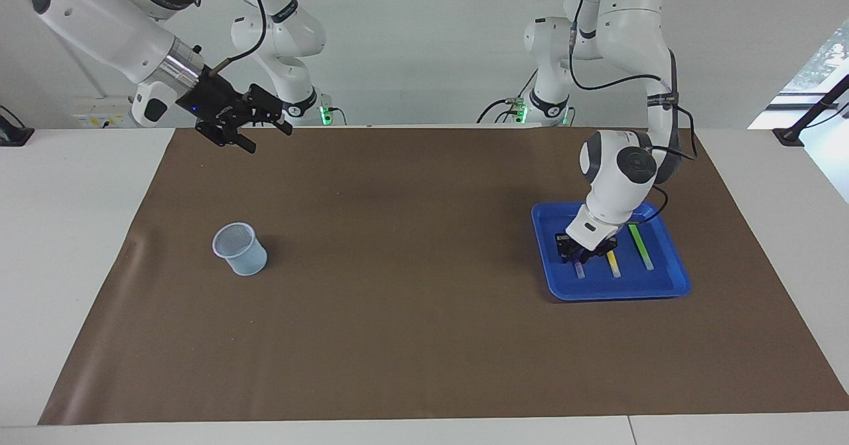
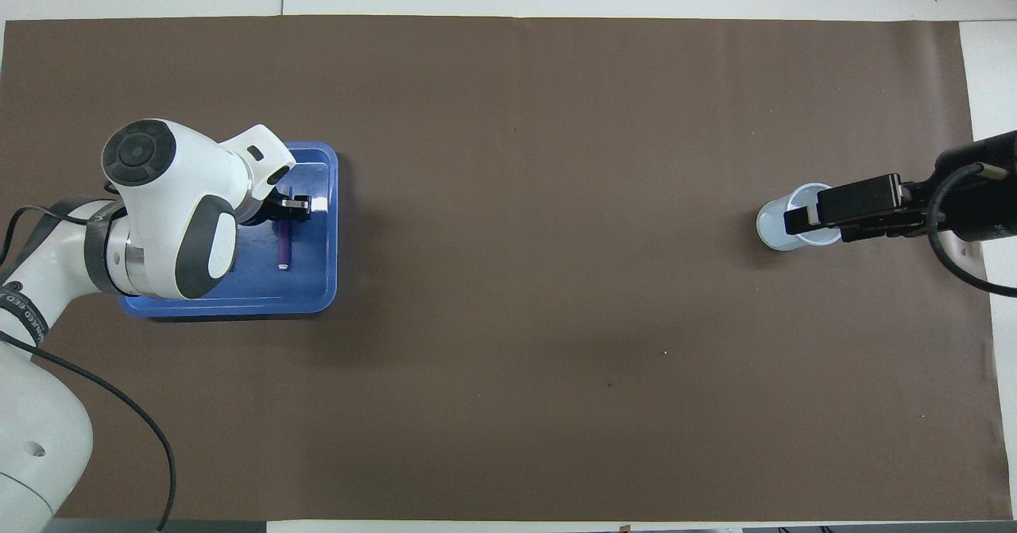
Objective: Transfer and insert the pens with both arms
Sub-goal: 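Lift the purple pen with the left gripper while the right gripper approaches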
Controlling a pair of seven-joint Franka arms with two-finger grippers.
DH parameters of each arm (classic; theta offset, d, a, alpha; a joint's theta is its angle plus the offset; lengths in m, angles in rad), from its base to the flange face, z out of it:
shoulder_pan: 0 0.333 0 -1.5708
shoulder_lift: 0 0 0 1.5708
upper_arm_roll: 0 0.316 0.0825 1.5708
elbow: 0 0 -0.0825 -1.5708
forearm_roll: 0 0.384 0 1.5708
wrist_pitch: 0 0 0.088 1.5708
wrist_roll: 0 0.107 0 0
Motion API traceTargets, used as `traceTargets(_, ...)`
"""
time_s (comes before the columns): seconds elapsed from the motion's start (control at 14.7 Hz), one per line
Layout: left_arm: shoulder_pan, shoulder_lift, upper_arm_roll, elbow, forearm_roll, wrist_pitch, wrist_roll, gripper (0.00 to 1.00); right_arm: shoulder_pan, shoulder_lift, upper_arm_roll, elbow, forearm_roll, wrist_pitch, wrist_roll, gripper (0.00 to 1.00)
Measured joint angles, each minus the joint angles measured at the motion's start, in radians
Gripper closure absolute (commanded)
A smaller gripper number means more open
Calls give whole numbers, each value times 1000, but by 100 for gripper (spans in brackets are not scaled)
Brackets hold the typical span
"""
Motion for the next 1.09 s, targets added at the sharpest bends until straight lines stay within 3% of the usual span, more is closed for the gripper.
traceTargets(0.48,1,-20,10,7,0,-27,-27,100,-1,-50,-2,-123,125,94,70,0)
traceTargets(0.82,-4,-106,9,45,0,-144,-312,100,0,-93,0,-201,181,101,92,0)
traceTargets(1.09,-52,-120,-3,121,-64,-209,-605,100,19,-110,4,-249,236,159,94,0)
